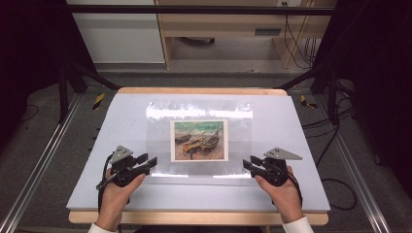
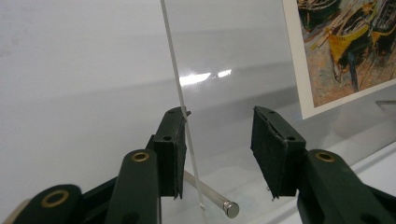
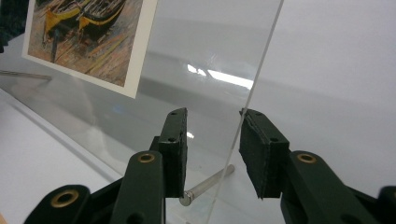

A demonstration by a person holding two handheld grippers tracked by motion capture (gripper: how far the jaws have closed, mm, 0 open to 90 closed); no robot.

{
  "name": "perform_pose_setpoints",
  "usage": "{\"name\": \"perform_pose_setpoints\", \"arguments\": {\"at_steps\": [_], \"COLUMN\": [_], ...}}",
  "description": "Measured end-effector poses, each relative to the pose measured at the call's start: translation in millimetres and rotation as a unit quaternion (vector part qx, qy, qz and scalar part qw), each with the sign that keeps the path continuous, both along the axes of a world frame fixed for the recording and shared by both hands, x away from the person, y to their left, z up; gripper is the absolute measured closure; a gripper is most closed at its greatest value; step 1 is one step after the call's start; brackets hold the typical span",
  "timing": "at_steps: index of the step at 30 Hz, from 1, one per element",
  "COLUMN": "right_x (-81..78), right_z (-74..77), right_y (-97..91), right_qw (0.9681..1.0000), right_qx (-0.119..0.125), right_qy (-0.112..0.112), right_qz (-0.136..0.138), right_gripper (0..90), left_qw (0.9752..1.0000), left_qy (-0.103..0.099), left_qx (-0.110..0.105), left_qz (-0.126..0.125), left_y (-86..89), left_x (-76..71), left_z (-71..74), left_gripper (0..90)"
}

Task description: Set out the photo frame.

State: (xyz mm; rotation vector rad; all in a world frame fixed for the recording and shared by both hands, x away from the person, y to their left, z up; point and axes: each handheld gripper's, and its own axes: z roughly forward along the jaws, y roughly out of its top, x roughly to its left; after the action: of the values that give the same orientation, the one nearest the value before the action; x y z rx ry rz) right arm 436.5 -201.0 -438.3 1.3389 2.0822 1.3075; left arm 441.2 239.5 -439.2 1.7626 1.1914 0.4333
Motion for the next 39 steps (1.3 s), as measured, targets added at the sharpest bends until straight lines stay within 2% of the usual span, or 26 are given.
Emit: {"name": "perform_pose_setpoints", "arguments": {"at_steps": [3, 16, 22, 39], "right_x": [-1.8, -8.7, -11.3, -18.7], "right_z": [0.0, -0.6, -1.1, -2.0], "right_y": [-0.1, -0.7, -1.2, -1.6], "right_qw": [1.0000, 1.0000, 1.0000, 0.9999], "right_qx": [0.000, -0.005, -0.007, -0.010], "right_qy": [0.000, -0.001, -0.001, 0.003], "right_qz": [0.000, -0.001, 0.001, -0.004], "right_gripper": [63.9, 67.6, 69.0, 73.3], "left_qw": [0.9999, 0.9997, 0.9998, 0.9995], "left_qy": [-0.001, -0.005, -0.004, -0.002], "left_qx": [0.010, 0.022, 0.018, 0.031], "left_qz": [-0.005, -0.007, -0.005, -0.008], "left_y": [0.8, 1.2, 2.1, 2.8], "left_x": [-1.4, -8.5, -11.0, -17.5], "left_z": [0.7, 0.5, -0.1, -0.1], "left_gripper": [56.1, 59.3, 61.1, 64.8]}}
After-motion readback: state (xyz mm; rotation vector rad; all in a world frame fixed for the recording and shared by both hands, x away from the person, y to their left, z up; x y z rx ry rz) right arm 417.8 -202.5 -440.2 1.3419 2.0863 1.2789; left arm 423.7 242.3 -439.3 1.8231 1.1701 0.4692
